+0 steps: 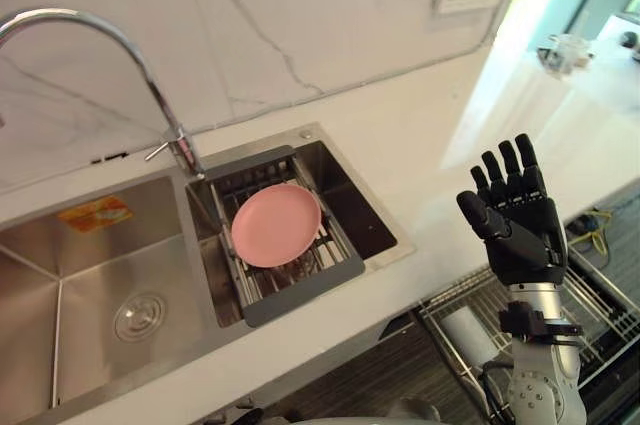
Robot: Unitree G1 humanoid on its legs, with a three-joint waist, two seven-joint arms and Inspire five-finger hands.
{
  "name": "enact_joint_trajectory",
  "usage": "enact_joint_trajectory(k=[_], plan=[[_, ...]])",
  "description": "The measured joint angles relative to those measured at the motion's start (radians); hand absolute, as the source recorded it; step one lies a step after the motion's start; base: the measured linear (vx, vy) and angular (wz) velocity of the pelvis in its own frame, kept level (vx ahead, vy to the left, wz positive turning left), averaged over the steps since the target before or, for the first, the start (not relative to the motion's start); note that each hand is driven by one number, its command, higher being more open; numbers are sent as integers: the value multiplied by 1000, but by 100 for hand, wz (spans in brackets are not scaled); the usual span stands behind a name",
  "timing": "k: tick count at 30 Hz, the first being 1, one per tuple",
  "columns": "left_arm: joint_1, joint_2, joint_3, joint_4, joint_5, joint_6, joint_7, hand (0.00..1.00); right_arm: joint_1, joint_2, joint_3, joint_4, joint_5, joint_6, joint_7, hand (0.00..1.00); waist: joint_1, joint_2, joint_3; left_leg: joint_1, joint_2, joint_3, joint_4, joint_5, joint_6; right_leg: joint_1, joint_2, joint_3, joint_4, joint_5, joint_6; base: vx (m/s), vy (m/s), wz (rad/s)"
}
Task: Walk over to the sink, pick up the cup, carry it to the dishwasher, place the cup inside the dishwasher, then close the dishwasher door
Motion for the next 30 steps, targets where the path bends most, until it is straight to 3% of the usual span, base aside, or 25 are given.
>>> enact_joint_trajectory(k=[1, 2, 4, 7, 11, 12, 18, 25, 30], plan=[[-1, 26, 0, -1, 32, 2, -2, 100, -3, 1, 9, -1, 2, 3, 3, 100, 1, -48, -7, 1, -22, -19, 8, -8, -16, -10, 1, 29, -85, 128, 16, 107, -207, 68], [-13, 26, 6, 7, 73, 0, 0, 100, -14, -15, 11, 16, 3, 10, 10, 100, 2, -44, -9, 6, -10, -33, 9, -9, -33, 2, 4, 13, -66, 110, 47, 118, -201, 57], [-15, 14, 9, -5, 113, -3, -3, 100, -26, -27, 22, 20, 3, 17, 23, 100, 6, -26, -14, 2, 28, -17, 8, -17, -52, 25, 41, -6, -109, 115, 36, 148, -205, 17], [-36, 1, 9, -4, 187, -14, -11, 100, -31, -50, 58, 37, 2, 18, 44, 100, 4, -24, -13, 5, 53, -19, 7, -23, -68, 44, 65, -23, -133, 117, 33, 78, -105, 4], [-43, -5, 8, -3, 264, -17, -11, 100, -23, -48, 102, 51, 1, 28, 66, 100, 0, -24, -12, 30, 40, -27, 6, -23, -69, 103, 48, -42, -173, 122, 40, 37, 15, 14], [-37, -22, 30, 0, 284, -32, -12, 100, 7, -46, 204, 85, -10, 82, 153, 100, 20, -18, -14, 74, 34, -62, -52, 8, -70, 187, 47, -91, -256, 155, 45, 7, 19, 11], [-31, -22, 30, 0, 284, -32, -12, 100, 7, -46, 204, 85, -10, 82, 150, 100, 22, -14, -15, 70, 31, -70, -50, 8, -70, 189, 43, -102, -256, 155, 45, 0, 0, 5], [-17, -23, -17, -51, 284, -39, -14, 100, 6, -47, 167, 58, -121, 80, -60, 100, 28, 6, -28, 27, 22, -59, -44, 8, -70, 152, 29, -110, -257, 157, 51, -4, 5, 0], [-18, -20, -88, -85, 313, -22, -13, 100, 1, -92, -16, -13, -360, 78, -259, 100, 28, 19, -44, 10, 24, 32, -44, 9, -69, 134, 31, -94, -302, 192, 59, 43, 12, -14]])
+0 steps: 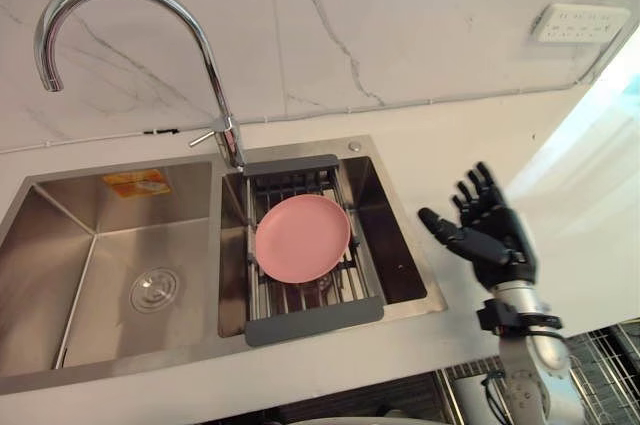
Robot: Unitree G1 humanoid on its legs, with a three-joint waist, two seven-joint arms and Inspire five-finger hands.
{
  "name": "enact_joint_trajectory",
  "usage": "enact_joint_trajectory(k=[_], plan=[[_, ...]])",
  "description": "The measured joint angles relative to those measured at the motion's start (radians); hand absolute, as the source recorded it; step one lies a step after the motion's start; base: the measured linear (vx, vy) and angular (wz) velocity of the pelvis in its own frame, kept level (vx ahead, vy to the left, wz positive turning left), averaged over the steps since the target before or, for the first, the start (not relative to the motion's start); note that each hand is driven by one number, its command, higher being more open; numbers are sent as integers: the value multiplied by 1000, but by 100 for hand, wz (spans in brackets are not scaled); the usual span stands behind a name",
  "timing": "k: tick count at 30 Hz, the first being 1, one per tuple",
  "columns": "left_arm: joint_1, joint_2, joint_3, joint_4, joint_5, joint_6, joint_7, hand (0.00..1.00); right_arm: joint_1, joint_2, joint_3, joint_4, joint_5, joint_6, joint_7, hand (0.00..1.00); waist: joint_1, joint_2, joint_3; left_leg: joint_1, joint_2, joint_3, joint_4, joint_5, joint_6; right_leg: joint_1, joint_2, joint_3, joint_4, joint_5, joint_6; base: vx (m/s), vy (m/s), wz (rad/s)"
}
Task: Walk over to the sink, pick up the cup, carry it to the dishwasher, place the cup inside the dishwasher, then close the dishwasher door
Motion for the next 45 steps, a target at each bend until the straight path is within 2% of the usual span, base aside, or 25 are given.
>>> enact_joint_trajectory(k=[4, 8, 12, 15, 23, 31, 38, 45], plan=[[-1, 1, 4, 0, 0, 31, 3, 100, -13, -76, -26, -33, -135, 0, -10, 100, -2, -1, 0, 4, 2, 28, 0, 0, 0, 5, 6, 19, -28, 21, -1, -13, 6, -18], [-10, 2, 4, 1, 11, 45, 5, 100, -74, -152, 53, -34, -277, 20, 54, 100, 4, -4, -3, 11, 8, 59, 7, -1, 4, 8, 16, 49, -46, 42, -10, -96, -3, -20], [-17, 6, -1, 1, 68, 44, 4, 100, -86, -193, 95, -34, -322, 54, 122, 100, 5, -4, -6, 18, 11, 63, -4, 9, 18, 10, 20, 50, -45, 46, -14, -100, -13, -4], [-16, 7, -1, 0, 69, 44, 7, 100, -87, -218, 135, -29, -341, 67, 150, 100, 0, -5, -11, 19, 10, 61, -9, 15, 17, 10, 20, 47, -43, 47, -14, -24, -7, 3], [-12, 10, -1, -6, 75, 58, 11, 100, -157, -226, 250, 34, -397, 68, 213, 100, 2, -12, -27, 16, 7, 20, -33, 38, 10, 22, 16, 1, -43, 44, -11, -8, -12, 15], [1, 8, 32, -31, 44, 95, 44, 100, -204, -226, 307, 100, -441, 68, 211, 100, 23, -26, -35, 9, 7, -4, -35, 48, 8, 29, 13, -27, -41, 41, -11, -38, -11, 10], [12, 9, 78, -31, 17, 105, 64, 100, -249, -225, 383, 149, -569, 68, 213, 100, 25, -47, -47, 0, -1, -29, -39, 55, 9, 38, 4, -53, -42, 40, -9, -29, -3, 11], [13, 7, 78, -40, 7, 101, 97, 100, -310, -225, 439, 231, -656, 68, 213, 100, 27, -48, -48, -9, -1, -46, -39, 63, 3, 40, 4, -72, -44, 40, -9, -22, -11, 8]])
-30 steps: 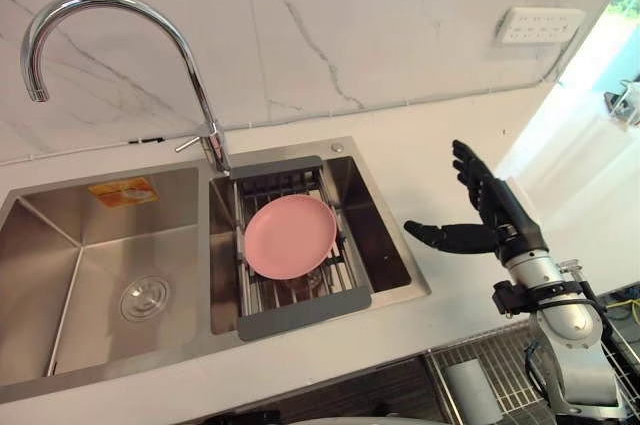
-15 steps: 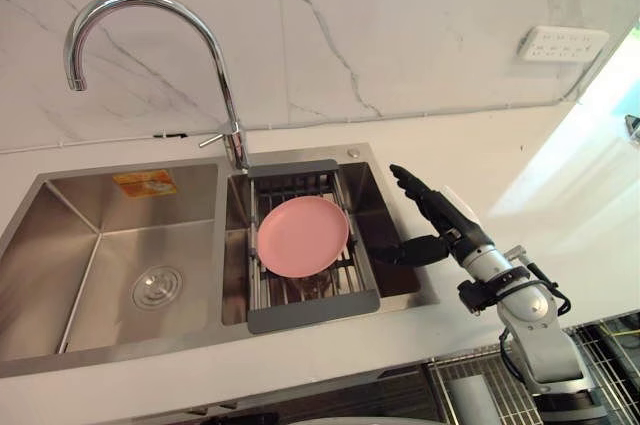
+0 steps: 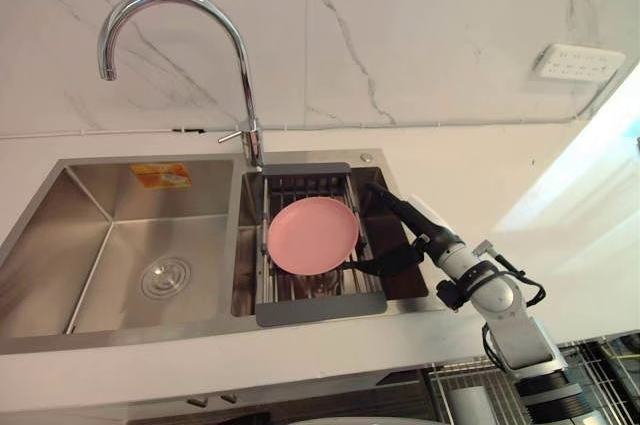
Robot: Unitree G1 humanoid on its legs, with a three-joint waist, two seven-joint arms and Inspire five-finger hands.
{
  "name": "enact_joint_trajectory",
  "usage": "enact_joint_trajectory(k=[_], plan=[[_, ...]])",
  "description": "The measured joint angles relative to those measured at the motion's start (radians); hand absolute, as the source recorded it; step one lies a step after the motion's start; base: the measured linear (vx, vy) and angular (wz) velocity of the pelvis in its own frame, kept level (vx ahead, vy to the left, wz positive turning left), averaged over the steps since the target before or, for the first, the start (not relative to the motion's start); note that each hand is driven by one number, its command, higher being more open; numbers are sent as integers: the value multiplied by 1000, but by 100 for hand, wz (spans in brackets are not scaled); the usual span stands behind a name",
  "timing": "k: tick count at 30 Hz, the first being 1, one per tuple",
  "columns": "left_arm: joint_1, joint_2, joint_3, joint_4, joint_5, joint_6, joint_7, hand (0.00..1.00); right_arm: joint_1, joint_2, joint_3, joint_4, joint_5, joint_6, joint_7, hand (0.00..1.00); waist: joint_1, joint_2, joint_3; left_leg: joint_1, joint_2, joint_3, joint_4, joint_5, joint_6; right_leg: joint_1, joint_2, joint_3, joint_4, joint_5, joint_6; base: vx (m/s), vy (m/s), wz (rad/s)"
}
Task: Walk over to the sink, pick up the cup, carry it to the dishwasher, place the cup inside the dishwasher, then close the dishwasher door
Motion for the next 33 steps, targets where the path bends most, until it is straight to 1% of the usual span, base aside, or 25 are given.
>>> enact_joint_trajectory(k=[7, 11, 13, 16, 19, 27, 29, 33], plan=[[4, -4, 1, -3, 0, 1, 29, 100, -56, 0, 53, 66, -121, -5, -3, 100, 6, 0, 0, 0, 1, -4, 0, 2, -1, 3, 0, -6, 0, 0, 0, -20, -4, 1], [4, -7, 4, -22, 0, 7, 39, 100, -89, 0, 81, 114, -157, -6, -6, 100, 18, 0, 0, 0, 0, -8, 0, 3, -1, 4, 0, -10, -2, 0, 0, -4, -4, 2], [5, -11, 22, -25, 1, 13, 39, 100, -102, 0, 99, 132, -165, -7, -12, 100, 19, 0, 0, -1, 0, -12, 0, 5, -4, 6, 0, -15, -4, 0, 0, -1, -9, 8], [7, -14, 34, -31, 1, 19, 37, 100, -120, 0, 119, 155, -184, -7, -41, 100, 19, 0, 0, -8, 0, -24, 0, 9, -11, 9, 0, -29, -8, 1, 0, -20, -12, 13], [8, -17, 40, -33, 1, 20, 35, 100, -130, 0, 122, 182, -238, -20, -76, 100, 23, 0, 0, -9, 1, -25, 0, 13, -17, 16, 0, -40, -11, 1, 0, -34, -6, 11], [10, -18, 42, -33, 8, 19, 27, 100, -169, 2, 164, 220, -358, -57, -185, 100, 27, 0, 0, -11, 0, -27, -1, 15, -14, 16, 0, -43, -11, 1, 0, -14, 0, 0], [10, -19, 43, -33, 24, 17, 22, 100, -175, 3, 166, 229, -369, -68, -203, 100, 27, 0, 0, -11, 0, -27, -1, 15, -14, 16, 0, -44, -12, 1, 0, 0, 0, 0], [11, -20, 44, -33, 30, 13, 19, 100, -198, 4, 187, 263, -396, -69, -230, 100, 29, 0, 1, -11, 0, -29, -1, 16, -14, 17, 0, -46, -12, 1, 0, 0, 0, 0]])
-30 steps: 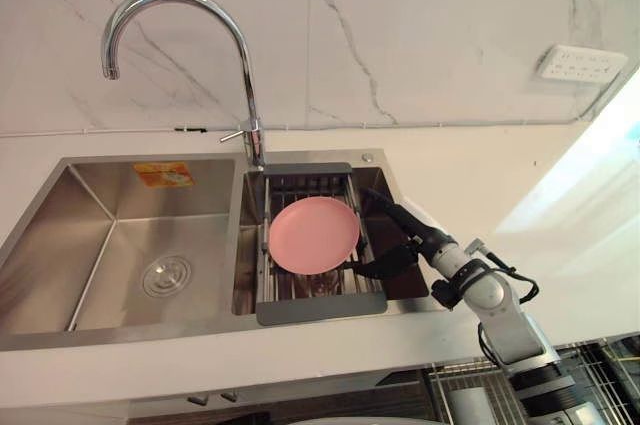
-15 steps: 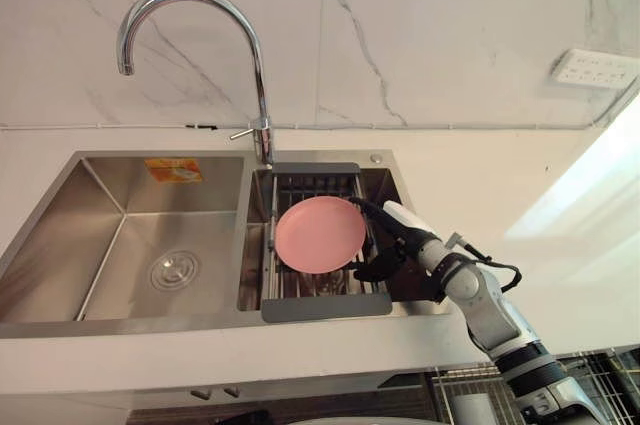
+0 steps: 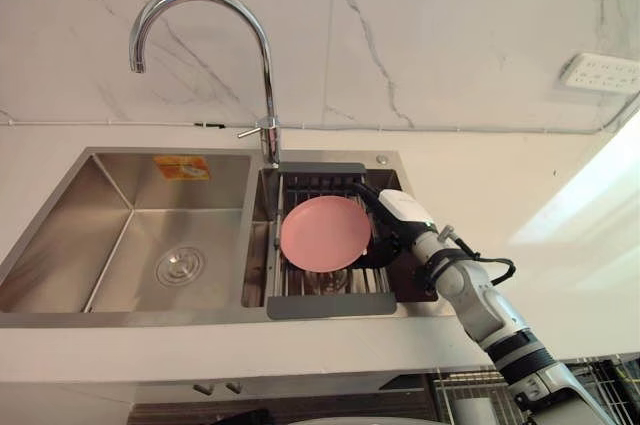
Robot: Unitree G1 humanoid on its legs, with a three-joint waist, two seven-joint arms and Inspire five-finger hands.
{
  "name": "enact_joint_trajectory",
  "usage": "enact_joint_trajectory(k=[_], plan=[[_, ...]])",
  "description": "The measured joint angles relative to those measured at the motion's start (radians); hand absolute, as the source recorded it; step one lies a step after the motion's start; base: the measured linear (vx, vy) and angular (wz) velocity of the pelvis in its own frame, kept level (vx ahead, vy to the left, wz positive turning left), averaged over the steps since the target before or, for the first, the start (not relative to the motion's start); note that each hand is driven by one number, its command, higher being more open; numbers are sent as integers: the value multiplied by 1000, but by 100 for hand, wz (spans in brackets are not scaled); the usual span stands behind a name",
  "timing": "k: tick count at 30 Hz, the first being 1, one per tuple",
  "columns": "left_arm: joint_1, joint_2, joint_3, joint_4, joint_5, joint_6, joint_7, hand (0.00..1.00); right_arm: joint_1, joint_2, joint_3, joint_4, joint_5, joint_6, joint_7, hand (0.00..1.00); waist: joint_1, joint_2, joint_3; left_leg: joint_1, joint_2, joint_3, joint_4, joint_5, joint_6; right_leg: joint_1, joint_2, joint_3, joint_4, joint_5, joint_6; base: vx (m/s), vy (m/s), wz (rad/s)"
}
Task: Walk over to the sink, pick up the cup, carry it to the dishwasher, place the cup inside the dishwasher, then close the dishwasher door
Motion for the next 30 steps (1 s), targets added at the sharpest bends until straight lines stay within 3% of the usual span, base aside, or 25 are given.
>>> enact_joint_trajectory(k=[17, 30], plan=[[-1, -7, 18, 0, 33, -32, -22, 100, -63, 10, 103, 89, -84, -51, -108, 100, 10, -1, 19, 3, 0, -16, -1, 6, 4, 18, 2, -18, -1, -1, -1, -22, -1, 3], [-1, -15, 35, 5, 51, -62, -28, 100, -77, 12, 147, 168, -175, -90, -318, 100, 15, 1, 37, 10, 3, -21, -1, 7, 6, 30, 6, -26, -2, -1, -2, -14, -2, 1]])
